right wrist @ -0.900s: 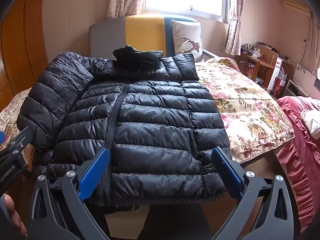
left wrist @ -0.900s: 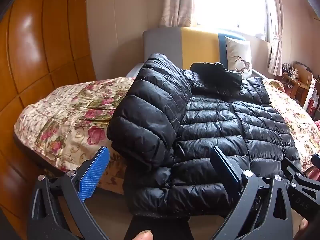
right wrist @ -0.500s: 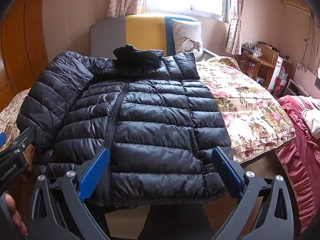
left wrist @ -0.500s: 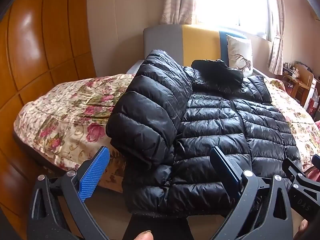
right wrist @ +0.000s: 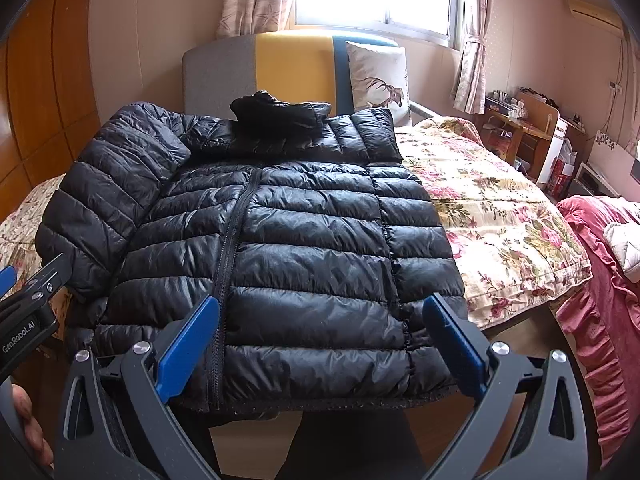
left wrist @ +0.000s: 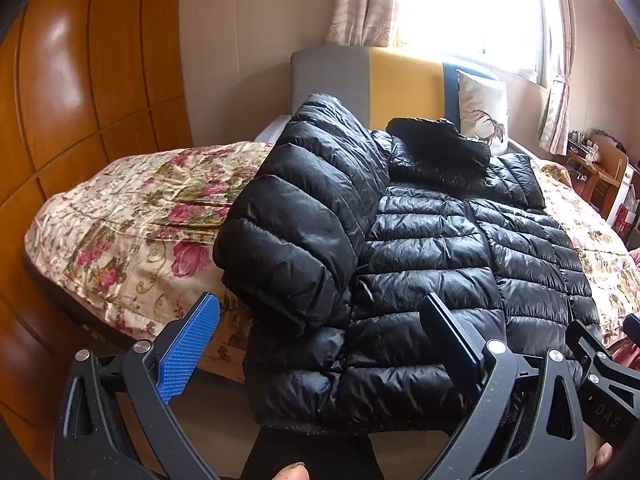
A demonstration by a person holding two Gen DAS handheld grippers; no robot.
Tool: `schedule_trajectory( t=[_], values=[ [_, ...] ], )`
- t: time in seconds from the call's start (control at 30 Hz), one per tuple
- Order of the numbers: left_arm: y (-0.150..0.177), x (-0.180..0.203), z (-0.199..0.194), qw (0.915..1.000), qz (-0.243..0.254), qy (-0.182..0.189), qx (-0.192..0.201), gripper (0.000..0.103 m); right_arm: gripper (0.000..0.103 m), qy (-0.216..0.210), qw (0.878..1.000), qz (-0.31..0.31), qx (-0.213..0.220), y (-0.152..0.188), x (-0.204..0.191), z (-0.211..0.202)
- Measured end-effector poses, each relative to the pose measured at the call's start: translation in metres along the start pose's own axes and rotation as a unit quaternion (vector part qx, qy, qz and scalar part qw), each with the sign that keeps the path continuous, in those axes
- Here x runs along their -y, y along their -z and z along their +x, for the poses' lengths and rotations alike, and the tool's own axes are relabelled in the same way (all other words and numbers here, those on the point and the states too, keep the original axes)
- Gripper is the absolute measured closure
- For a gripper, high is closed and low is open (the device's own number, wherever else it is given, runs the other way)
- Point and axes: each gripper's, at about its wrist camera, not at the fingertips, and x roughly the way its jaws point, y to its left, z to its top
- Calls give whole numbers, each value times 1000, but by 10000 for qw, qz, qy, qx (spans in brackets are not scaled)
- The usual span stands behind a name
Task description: Fold large clothes
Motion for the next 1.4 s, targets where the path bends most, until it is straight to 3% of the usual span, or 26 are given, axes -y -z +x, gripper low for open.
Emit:
schedule_trajectory(
  t=[1.4],
  values=[
    [-6,-2,7,10000,-9,-52,-84,4,2,-90,10000,-14,0,-4,0,6]
  ],
)
